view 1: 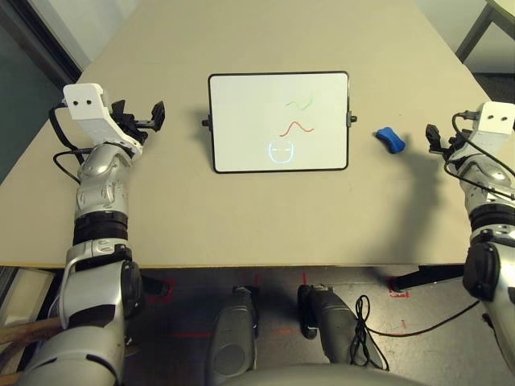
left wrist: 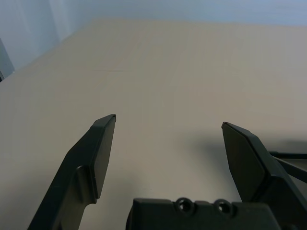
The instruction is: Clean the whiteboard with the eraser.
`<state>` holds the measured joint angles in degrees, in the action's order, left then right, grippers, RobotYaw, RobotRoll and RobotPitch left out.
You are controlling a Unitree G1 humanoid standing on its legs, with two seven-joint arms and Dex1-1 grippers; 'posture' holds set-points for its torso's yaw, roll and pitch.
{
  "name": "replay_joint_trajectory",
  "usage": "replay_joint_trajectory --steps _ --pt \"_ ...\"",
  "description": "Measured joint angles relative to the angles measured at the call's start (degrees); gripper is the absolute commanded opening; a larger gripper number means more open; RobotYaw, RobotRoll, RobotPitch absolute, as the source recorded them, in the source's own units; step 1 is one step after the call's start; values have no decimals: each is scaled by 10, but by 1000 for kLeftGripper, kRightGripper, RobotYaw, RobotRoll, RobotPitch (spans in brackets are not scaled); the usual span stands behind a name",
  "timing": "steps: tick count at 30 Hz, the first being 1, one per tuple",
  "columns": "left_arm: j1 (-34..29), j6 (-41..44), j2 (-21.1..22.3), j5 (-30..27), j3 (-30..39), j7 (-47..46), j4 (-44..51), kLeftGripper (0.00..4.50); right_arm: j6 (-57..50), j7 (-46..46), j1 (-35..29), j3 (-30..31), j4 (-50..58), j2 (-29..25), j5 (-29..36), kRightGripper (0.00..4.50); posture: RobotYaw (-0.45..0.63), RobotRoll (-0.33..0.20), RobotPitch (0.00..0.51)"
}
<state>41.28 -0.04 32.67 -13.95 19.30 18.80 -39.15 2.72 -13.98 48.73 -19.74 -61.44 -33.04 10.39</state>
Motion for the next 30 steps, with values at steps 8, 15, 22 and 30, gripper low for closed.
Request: replay_joint_trajectory --steps 8,15,22,30 --pt "4 1 -7 -1 -1 0 0 4500 0 -2 7 1 -3 -11 -1 4486 22 0 218" --pt "57 28 30 -2 -7 46 16 4500 -70 -73 33 55 75 -22 -20 4486 14 0 213" --pt "91 121 59 -14 -52 151 93 4500 -256 -158 0 139 245 -33 -40 4486 7 0 200" --pt "89 215 39 -32 -95 202 195 4500 -387 -197 -4 183 323 -48 -56 4486 10 0 201"
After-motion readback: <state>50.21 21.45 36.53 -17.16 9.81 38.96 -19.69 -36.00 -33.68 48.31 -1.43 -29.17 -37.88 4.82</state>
